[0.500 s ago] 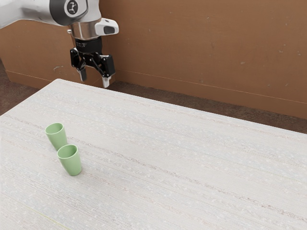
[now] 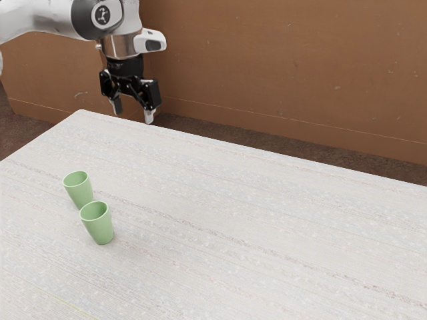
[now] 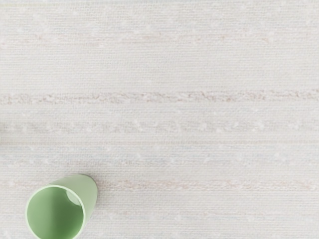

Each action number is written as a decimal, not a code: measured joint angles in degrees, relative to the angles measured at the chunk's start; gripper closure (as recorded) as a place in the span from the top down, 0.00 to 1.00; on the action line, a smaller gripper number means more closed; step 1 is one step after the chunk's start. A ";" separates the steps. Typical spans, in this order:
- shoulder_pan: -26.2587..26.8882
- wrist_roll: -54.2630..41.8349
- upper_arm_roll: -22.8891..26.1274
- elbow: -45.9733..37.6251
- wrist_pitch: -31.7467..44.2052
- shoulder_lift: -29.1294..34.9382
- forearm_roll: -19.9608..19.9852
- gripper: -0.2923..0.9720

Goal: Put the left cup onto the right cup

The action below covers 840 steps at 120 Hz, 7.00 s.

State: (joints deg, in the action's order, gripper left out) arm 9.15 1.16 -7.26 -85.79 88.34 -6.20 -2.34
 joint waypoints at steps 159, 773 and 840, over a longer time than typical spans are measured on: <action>-16.42 0.31 0.15 -17.74 18.89 -2.79 1.74 0.74; -24.01 -10.58 2.31 -19.66 26.74 -5.42 0.32 0.15; -29.58 -7.54 15.32 -30.10 25.11 6.45 -1.28 0.15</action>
State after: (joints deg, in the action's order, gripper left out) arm -20.43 -6.38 8.05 -115.88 113.45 0.25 -3.62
